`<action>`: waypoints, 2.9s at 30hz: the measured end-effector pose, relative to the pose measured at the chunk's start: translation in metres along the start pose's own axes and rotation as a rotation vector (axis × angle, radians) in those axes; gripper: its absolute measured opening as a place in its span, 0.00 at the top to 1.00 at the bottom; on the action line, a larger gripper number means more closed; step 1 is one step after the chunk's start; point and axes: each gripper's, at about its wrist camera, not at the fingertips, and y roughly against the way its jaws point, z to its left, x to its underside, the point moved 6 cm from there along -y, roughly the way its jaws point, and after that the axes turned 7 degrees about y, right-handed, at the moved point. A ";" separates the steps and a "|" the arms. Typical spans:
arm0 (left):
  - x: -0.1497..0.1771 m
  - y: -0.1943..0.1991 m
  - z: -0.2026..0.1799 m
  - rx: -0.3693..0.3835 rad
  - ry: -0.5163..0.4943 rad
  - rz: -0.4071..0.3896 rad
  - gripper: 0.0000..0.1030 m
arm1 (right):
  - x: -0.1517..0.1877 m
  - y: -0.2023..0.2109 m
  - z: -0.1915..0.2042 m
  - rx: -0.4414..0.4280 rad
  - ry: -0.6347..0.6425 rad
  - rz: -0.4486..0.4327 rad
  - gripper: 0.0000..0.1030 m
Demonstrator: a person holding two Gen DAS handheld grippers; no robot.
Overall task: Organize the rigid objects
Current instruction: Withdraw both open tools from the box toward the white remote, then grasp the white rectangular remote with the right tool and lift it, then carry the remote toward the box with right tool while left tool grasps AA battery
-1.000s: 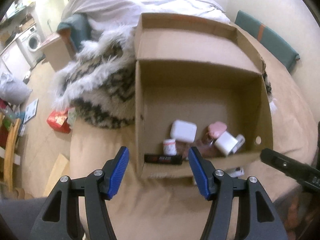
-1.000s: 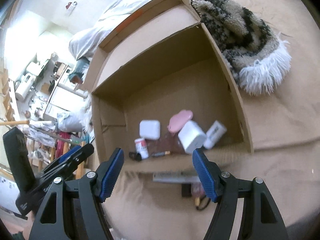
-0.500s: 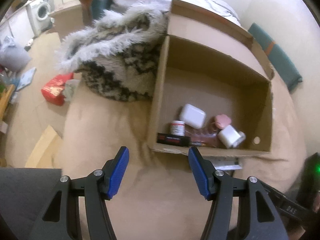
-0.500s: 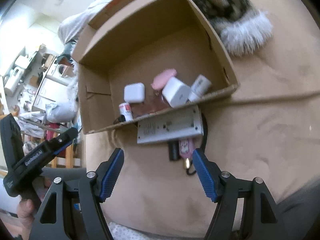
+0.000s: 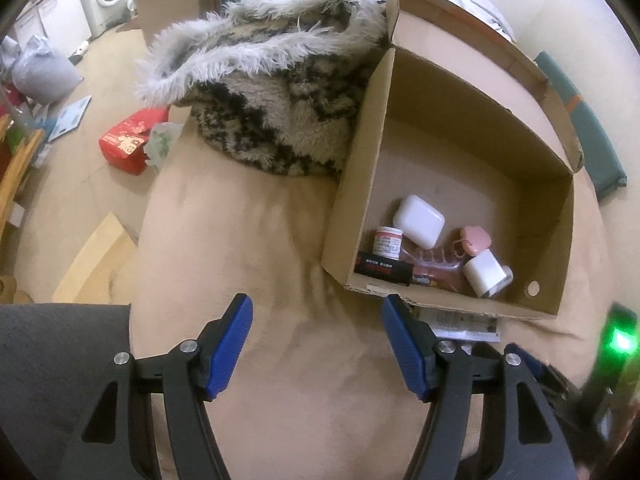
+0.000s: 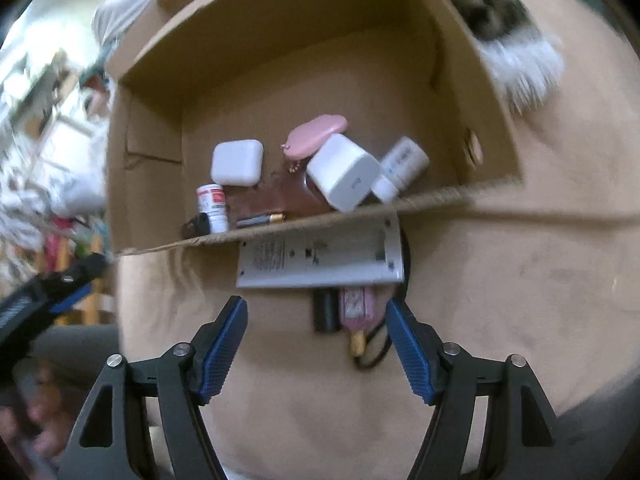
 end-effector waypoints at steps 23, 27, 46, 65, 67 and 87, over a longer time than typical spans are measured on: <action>0.003 -0.003 -0.001 0.048 0.040 0.047 0.38 | 0.048 -0.026 0.023 -0.114 0.087 0.217 0.93; 0.003 -0.002 0.001 0.032 0.034 0.039 0.38 | 0.071 -0.034 0.037 -0.121 0.121 0.275 0.91; -0.013 0.008 0.025 -0.037 0.100 -0.041 0.37 | -0.001 -0.078 0.116 0.172 0.598 0.144 0.28; -0.008 -0.007 0.024 -0.086 0.066 -0.012 0.38 | 0.031 -0.002 0.060 -0.046 0.365 0.093 0.56; -0.006 -0.009 0.023 -0.087 0.061 -0.005 0.38 | 0.035 0.011 0.057 -0.076 0.338 0.059 0.56; 0.044 -0.105 -0.075 -0.066 -0.023 0.170 0.46 | -0.012 0.046 -0.010 -0.159 0.012 -0.205 0.56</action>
